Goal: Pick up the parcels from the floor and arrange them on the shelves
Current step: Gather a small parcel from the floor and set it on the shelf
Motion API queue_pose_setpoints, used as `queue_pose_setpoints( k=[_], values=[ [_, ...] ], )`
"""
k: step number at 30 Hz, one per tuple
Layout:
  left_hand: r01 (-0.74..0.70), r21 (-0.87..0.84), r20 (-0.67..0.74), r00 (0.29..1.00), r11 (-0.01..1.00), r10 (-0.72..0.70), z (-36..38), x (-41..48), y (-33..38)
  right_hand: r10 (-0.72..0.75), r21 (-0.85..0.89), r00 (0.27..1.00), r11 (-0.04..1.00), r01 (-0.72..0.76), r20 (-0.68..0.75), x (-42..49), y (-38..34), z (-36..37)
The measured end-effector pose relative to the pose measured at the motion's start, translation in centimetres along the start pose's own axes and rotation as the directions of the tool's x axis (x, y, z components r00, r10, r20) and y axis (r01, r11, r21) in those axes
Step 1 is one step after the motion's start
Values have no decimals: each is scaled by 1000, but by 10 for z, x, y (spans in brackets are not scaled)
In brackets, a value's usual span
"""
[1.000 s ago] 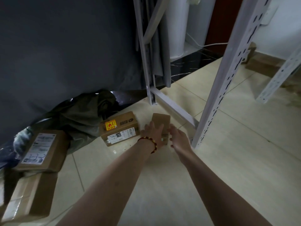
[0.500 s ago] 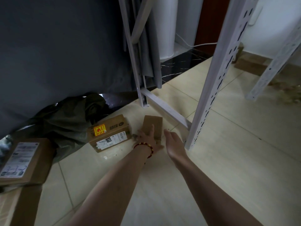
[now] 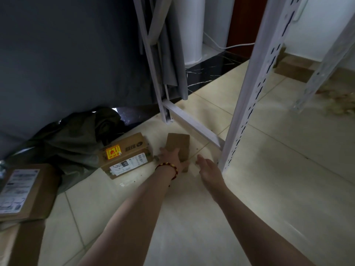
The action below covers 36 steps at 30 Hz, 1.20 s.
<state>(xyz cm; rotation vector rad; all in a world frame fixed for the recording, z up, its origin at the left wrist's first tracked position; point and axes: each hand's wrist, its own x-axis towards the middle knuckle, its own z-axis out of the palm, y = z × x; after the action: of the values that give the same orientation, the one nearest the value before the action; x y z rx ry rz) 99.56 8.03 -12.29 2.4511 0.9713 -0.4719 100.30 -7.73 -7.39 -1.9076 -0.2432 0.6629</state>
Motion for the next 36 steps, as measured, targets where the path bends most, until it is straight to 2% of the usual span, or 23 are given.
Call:
queue_pose_setpoints(
  k=[4,13,17,21,27,29,32,36],
  values=[
    [10,-14,-48,999,1000,-11,-5,3,11,54,6,998,999,-54,-17,-3,7,3],
    [76,34,-102,992,997,-72,-3,2,23,20,-20,1000,1000,-20,-5,-8,6,-8],
    [119,52,-16,993,992,-118,-6,-3,25,10,20,999,1000,-10,-33,-12,7,-13],
    [251,-12,93,964,968,-249,5,-18,18,6,33,999,999,-4,-39,-29,2,-14],
    [268,-57,83,961,962,-263,-4,-100,27,58,-20,998,998,-58,7,-79,-27,-36],
    [286,-106,85,957,952,-278,-23,-132,32,90,30,996,995,-90,1,-100,-51,-47],
    [334,-333,133,942,882,-307,-62,-184,41,87,12,996,996,-87,-10,-136,-95,-61],
    [337,-344,82,941,877,-329,-120,-254,54,78,-34,996,996,-79,-29,-183,-159,-76]
  ],
)
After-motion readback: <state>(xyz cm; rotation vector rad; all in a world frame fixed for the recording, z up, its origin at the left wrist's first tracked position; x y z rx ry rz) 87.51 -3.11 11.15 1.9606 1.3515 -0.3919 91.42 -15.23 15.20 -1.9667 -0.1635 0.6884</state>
